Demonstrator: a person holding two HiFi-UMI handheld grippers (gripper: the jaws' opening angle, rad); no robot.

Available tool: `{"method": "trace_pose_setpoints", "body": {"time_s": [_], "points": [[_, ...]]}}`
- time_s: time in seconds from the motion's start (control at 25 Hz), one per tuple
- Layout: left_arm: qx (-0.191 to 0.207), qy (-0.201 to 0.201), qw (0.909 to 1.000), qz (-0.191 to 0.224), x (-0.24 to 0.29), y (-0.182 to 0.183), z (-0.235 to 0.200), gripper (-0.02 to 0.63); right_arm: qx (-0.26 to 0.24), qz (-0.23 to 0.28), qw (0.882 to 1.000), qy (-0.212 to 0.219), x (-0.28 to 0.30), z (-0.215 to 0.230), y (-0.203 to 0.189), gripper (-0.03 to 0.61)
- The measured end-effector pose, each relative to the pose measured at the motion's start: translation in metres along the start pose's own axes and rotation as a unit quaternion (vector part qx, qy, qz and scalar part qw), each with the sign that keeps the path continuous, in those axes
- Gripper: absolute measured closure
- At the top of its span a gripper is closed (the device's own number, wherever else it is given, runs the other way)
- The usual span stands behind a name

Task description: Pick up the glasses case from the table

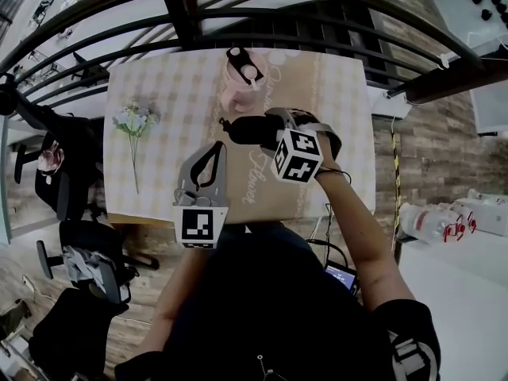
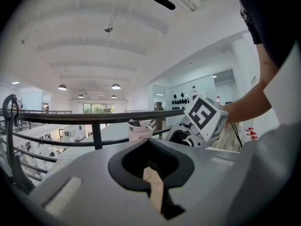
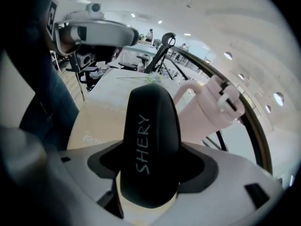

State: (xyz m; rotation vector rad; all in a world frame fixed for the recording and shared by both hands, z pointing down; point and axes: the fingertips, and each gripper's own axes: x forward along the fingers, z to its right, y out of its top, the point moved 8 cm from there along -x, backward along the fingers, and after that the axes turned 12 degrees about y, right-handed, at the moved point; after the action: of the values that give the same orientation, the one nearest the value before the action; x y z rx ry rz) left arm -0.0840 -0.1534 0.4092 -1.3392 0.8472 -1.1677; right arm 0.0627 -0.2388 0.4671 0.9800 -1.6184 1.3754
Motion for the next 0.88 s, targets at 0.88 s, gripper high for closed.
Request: {"method": "trace_pose_setpoints", "body": {"time_s": [0.88], "points": [[-0.031, 0.028, 0.9954, 0.086, 0.0, 0.066, -0.011, 0.601, 0.086, 0.216, 0.93, -0.284, -0.155, -0.014, 0.024, 0.258]]}}
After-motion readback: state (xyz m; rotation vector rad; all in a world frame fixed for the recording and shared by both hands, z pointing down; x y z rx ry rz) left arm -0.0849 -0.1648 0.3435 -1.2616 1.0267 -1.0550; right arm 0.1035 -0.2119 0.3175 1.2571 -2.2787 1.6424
